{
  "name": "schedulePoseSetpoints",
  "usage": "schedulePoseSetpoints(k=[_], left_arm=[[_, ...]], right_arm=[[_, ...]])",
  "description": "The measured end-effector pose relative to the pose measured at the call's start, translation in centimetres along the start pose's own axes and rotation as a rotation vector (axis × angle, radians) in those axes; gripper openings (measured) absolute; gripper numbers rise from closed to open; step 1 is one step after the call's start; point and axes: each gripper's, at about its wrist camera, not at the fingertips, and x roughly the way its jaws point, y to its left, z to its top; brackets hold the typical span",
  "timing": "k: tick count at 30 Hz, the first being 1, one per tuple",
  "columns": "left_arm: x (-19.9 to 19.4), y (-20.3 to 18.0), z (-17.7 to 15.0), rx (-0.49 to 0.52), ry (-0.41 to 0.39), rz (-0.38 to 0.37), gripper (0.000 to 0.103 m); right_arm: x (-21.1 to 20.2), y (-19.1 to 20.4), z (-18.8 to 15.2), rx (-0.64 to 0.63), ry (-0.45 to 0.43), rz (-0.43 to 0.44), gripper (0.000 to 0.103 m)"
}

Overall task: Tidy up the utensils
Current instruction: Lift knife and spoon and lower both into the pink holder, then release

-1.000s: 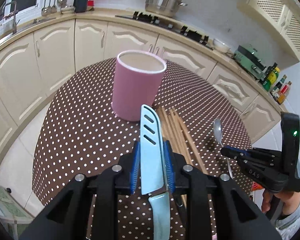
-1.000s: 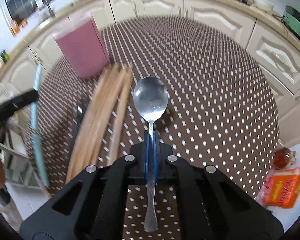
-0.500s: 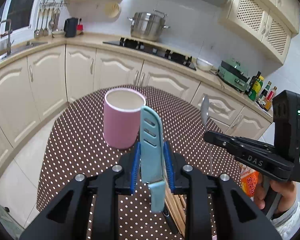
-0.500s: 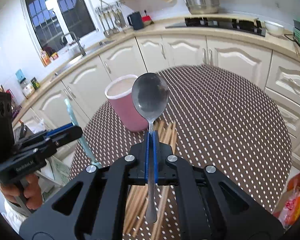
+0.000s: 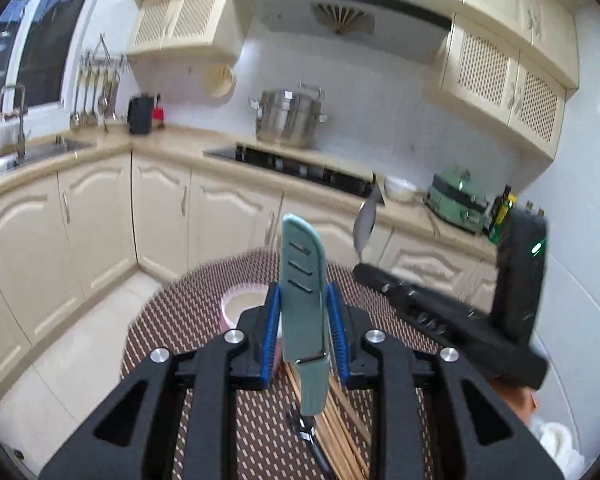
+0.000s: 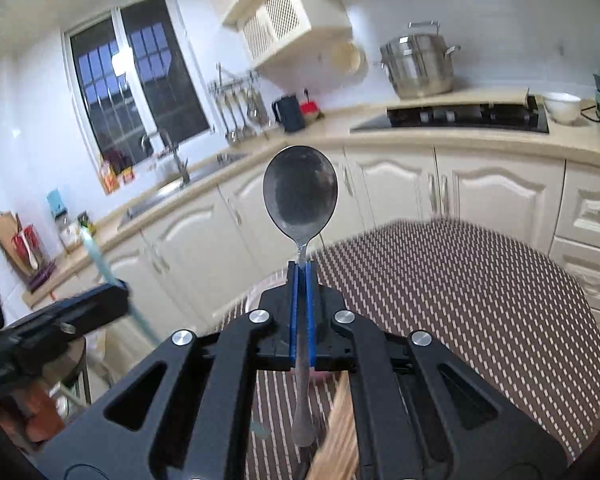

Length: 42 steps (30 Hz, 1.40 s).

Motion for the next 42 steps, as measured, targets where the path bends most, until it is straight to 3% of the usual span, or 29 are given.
schedulePoseSetpoints(k=[6,11,24,42], left_arm=[[0.4,0.1,4.2,0.026,-0.115,0.066,0.023],[2.6,0.5,5.3,0.037,-0.145,0.142,0.023],[10.4,4.2,1.4,-0.027,0.003,0.165,0.023],[12.0,5.2,-1.3,-0.056,0.089,0.162,0.024]], right_arm=[[2.2,1.3,1.9,-0.015,-0.104,0.006,0.004],[4.0,1.8,2.7,-0.020,-0.163,-0.009,0.004],[6.5,0.1,0.5,-0.005,-0.180,-0.025,0.004],[4.8,-0.5,-3.8,-0.026,-0.130,-0.028,0.004]])
